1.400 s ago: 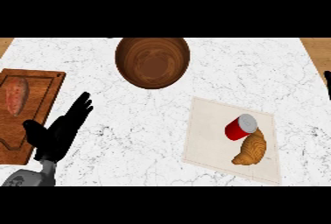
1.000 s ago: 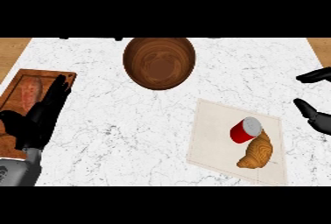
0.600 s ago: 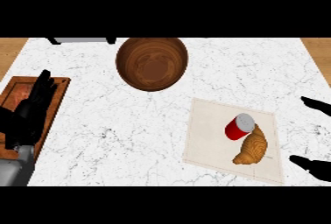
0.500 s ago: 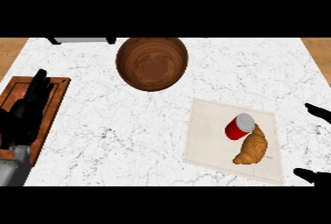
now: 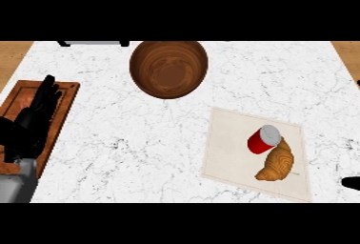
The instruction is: Pick the can from the placemat and place it in the bowl
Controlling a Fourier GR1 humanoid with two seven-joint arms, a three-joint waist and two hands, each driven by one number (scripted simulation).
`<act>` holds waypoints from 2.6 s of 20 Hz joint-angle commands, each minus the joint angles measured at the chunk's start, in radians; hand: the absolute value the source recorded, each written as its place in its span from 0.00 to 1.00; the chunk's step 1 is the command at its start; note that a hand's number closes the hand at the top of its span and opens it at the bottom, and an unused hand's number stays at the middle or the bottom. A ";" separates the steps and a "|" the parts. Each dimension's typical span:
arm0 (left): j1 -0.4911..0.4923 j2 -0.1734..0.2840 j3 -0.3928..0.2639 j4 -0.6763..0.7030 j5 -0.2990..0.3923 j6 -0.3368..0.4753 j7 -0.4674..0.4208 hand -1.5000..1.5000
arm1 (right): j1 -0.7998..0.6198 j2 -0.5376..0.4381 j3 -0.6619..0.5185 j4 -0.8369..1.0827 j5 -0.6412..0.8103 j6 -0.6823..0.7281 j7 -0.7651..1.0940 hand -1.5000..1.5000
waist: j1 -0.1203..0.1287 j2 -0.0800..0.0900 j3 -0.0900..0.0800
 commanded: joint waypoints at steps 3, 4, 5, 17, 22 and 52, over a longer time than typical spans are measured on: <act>-0.034 -0.033 -0.009 -0.004 -0.029 -0.001 0.035 0.50 | -0.284 -0.070 0.037 0.090 -0.046 0.142 0.216 0.00 | 0.018 0.004 0.000; 0.000 -0.036 -0.028 -0.066 -0.054 0.025 0.046 0.50 | -0.271 -0.090 0.059 0.050 -0.031 0.167 0.252 0.00 | 0.019 0.001 0.000; -0.024 -0.018 0.013 0.008 -0.020 -0.021 0.003 0.50 | -0.291 -0.095 0.120 0.087 0.004 0.197 0.223 0.00 | 0.026 0.006 -0.001; 0.003 -0.026 0.034 -0.015 -0.025 -0.058 0.011 0.50 | -0.597 0.002 0.371 0.295 0.013 0.517 0.441 0.00 | 0.021 0.003 0.000; 0.055 -0.071 0.010 -0.061 -0.072 -0.011 0.010 0.50 | -0.620 0.042 0.436 0.373 0.072 0.619 0.465 0.00 | 0.016 0.000 0.000; -0.057 -0.133 0.155 0.013 -0.168 -0.118 0.056 0.50 | -0.383 0.342 0.440 0.428 0.693 0.529 0.227 0.00 | -0.003 0.000 0.001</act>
